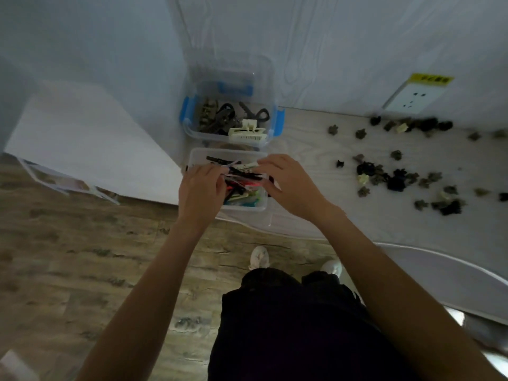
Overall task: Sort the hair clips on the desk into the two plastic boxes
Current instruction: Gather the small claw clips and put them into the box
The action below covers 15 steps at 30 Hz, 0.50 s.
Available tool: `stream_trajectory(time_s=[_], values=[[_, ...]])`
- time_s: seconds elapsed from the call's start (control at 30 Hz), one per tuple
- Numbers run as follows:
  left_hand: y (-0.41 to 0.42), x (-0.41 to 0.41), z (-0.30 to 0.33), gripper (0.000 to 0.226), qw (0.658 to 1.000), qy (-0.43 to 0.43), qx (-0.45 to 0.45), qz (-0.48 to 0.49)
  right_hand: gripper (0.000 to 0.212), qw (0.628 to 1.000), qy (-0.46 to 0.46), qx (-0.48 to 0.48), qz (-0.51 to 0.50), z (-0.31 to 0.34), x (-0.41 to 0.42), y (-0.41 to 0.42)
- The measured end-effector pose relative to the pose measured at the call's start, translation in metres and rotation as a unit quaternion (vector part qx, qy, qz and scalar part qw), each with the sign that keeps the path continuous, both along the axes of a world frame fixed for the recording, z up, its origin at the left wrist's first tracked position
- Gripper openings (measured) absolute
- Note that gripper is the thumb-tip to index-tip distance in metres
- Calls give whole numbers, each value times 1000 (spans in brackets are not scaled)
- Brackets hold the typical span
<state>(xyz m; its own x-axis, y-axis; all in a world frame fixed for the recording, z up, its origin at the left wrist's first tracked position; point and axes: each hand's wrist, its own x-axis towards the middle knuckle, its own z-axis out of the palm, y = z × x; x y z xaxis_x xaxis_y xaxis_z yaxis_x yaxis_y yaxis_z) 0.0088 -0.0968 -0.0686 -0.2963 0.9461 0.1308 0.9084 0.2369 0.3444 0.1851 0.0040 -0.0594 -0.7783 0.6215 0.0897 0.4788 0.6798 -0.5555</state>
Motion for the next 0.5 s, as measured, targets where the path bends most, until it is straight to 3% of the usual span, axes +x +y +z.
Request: stream_trajectory(time_s=[0.13, 0.17, 0.3, 0.4, 0.5], values=[[14, 24, 12, 21, 994, -43, 77, -58, 27, 995, 39, -28, -84, -1, 43, -7], [58, 108, 10, 24, 980, -90, 83, -158, 27, 983, 37, -6, -180, 2, 135, 6], [78, 149, -13, 49, 965, -130, 13, -227, 35, 964, -1, -46, -261, -24, 190, 2], [85, 194, -53, 85, 968, -96, -78, -217, 46, 935, -22, -72, -347, -43, 258, 2], [86, 233, -78, 104, 972, -96, -144, -160, 53, 907, -18, -80, -412, -58, 319, 0]])
